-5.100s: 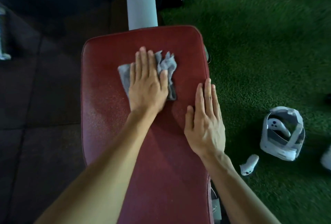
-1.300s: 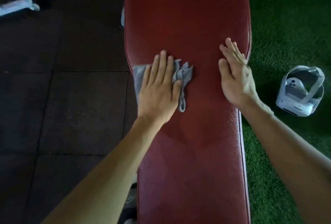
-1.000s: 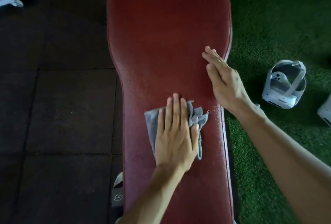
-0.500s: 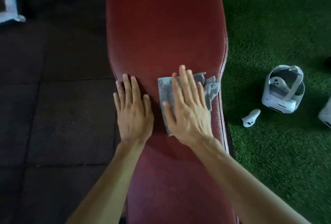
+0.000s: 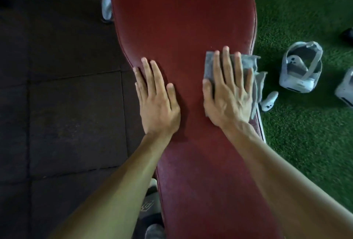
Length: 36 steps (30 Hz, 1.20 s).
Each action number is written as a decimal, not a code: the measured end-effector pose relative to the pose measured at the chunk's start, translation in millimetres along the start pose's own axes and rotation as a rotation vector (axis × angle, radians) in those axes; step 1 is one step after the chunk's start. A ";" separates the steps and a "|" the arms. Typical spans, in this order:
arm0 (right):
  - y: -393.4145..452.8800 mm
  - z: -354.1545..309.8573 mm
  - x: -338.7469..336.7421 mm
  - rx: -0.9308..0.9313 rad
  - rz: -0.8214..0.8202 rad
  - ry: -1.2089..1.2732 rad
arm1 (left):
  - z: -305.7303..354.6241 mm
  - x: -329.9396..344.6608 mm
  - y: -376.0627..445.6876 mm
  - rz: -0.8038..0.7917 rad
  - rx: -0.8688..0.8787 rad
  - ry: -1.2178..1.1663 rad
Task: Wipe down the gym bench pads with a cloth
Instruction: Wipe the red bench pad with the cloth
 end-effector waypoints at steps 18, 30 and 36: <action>-105.6 -37.8 15.1 0.010 -0.048 0.087 | -23.3 -49.1 -6.7 -0.294 0.087 -0.256; -297.9 61.6 18.8 -0.557 -0.268 0.061 | 15.8 -27.6 -54.1 -0.274 0.043 -0.107; -165.8 55.2 5.5 -0.071 -0.058 0.097 | 27.9 -3.8 -98.6 -0.183 0.103 0.032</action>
Point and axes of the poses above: each hand's wrist, its own y-axis towards the middle knuckle, its own x-axis out of the palm, z = x × y, the point moved 3 cm from there along y, towards the middle knuckle, and after that the axes turned 4 degrees about x, right-handed, at the moved point
